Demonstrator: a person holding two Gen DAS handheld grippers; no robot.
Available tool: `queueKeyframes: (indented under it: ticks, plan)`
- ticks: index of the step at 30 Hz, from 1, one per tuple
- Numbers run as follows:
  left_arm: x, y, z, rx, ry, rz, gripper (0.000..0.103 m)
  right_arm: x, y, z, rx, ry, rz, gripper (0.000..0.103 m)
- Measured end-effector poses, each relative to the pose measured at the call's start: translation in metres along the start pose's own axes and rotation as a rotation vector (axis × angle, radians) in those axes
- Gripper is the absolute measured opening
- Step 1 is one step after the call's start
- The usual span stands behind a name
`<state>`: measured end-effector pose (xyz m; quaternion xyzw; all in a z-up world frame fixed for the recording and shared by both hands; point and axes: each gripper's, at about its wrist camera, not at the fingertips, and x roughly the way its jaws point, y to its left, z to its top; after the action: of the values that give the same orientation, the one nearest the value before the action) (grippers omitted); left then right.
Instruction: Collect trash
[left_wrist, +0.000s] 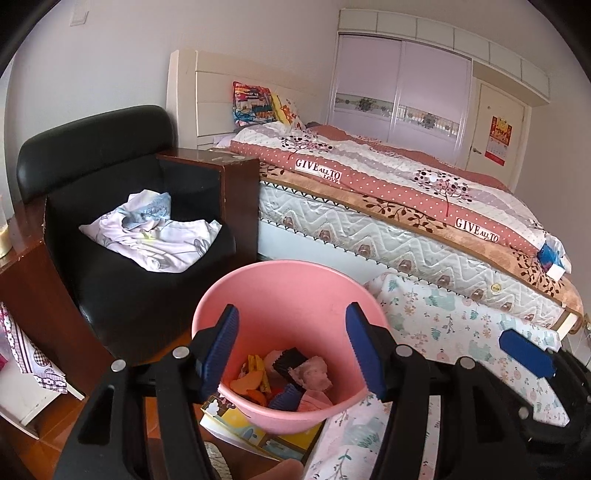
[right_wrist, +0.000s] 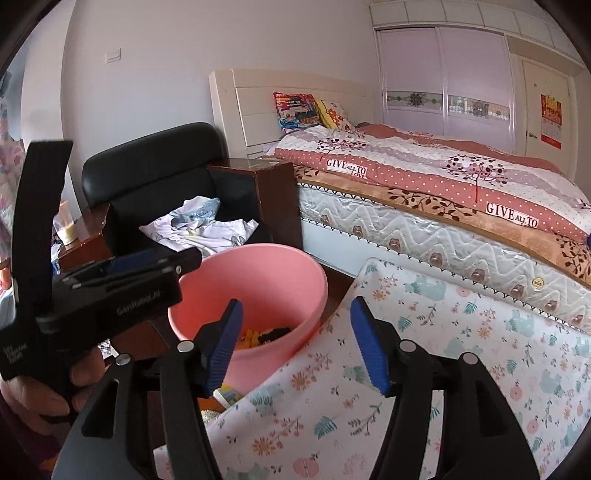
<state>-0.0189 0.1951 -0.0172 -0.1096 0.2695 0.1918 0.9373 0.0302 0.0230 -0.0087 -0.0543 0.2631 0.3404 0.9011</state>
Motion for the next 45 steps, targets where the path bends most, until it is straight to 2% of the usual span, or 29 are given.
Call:
queueKeyframes:
  ticks: [6, 23, 45]
  plan:
    - [-0.012, -0.008, -0.002, 0.014, -0.016, -0.007, 0.059, -0.012, -0.003, -0.005, 0.024, -0.004, 0.005, 0.061]
    - [-0.035, -0.031, -0.008, 0.049, -0.036, -0.035, 0.058, -0.04, -0.023, -0.011, 0.093, -0.044, -0.059, 0.061]
    - [-0.044, -0.043, -0.013, 0.08, -0.035, -0.05, 0.055, -0.049, -0.026, -0.014, 0.097, -0.058, -0.073, 0.061]
